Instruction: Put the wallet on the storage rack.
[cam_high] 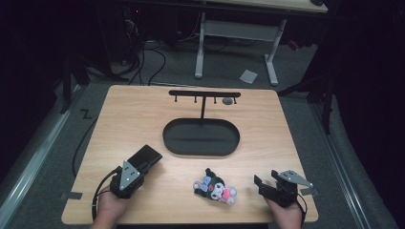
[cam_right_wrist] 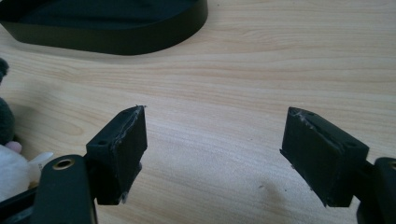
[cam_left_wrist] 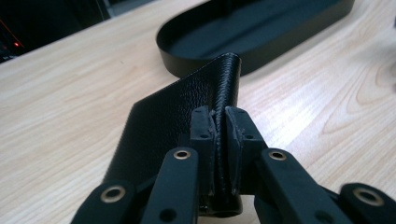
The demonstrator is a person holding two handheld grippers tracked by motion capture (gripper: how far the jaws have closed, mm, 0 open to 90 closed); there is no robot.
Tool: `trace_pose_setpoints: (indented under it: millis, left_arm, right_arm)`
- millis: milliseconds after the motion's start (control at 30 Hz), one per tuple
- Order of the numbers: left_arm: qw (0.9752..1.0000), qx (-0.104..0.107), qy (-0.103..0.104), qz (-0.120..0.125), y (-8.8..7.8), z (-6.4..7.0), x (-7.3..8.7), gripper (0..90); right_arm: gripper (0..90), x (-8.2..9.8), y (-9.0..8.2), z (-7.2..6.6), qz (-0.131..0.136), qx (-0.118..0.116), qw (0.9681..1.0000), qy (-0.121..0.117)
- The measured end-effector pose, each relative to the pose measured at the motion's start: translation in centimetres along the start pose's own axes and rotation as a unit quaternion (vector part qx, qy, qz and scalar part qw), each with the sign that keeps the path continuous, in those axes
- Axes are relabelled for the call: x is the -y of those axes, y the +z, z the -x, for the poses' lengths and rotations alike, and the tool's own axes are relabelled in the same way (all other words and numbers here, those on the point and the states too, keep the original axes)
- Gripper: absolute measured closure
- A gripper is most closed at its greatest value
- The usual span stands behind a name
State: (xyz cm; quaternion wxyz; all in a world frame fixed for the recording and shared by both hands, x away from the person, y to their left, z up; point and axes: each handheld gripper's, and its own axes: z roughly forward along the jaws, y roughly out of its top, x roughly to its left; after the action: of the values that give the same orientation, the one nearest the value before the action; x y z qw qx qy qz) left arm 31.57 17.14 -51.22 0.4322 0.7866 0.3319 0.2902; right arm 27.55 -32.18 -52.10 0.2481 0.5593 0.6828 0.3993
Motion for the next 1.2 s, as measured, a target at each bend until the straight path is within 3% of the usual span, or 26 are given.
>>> trace_pose_setpoints:
  millis: [267, 767, 1033, 1067, 1200]
  left_arm:
    - [0.9987, -0.004, -0.037, 0.036, -1.7, -1.2, 0.2, 82.6]
    - [0.9930, -0.007, -0.065, 0.098, -4.9, -1.6, -0.5, 83.3]
    - [0.9871, 0.012, -0.088, 0.133, -5.9, -1.3, -1.1, 83.3]
    - [0.9850, 0.023, -0.094, 0.142, -6.1, -1.1, -1.3, 83.3]
    - [0.9831, 0.034, -0.102, 0.148, -6.2, -0.9, -1.4, 83.3]
  right_arm:
    - [23.6, -0.4, 0.6, -0.3, 0.006, -0.005, 1.0000, 0.001]
    - [24.7, -1.0, 1.6, -0.8, 0.010, -0.012, 0.9999, -0.005]
    - [25.1, -1.0, 1.6, -0.7, 0.012, -0.010, 0.9999, -0.005]
    - [25.1, -1.0, 1.6, -0.7, 0.012, -0.010, 0.9999, -0.005]
    - [25.2, -1.0, 1.5, -0.6, 0.011, -0.009, 0.9999, -0.004]
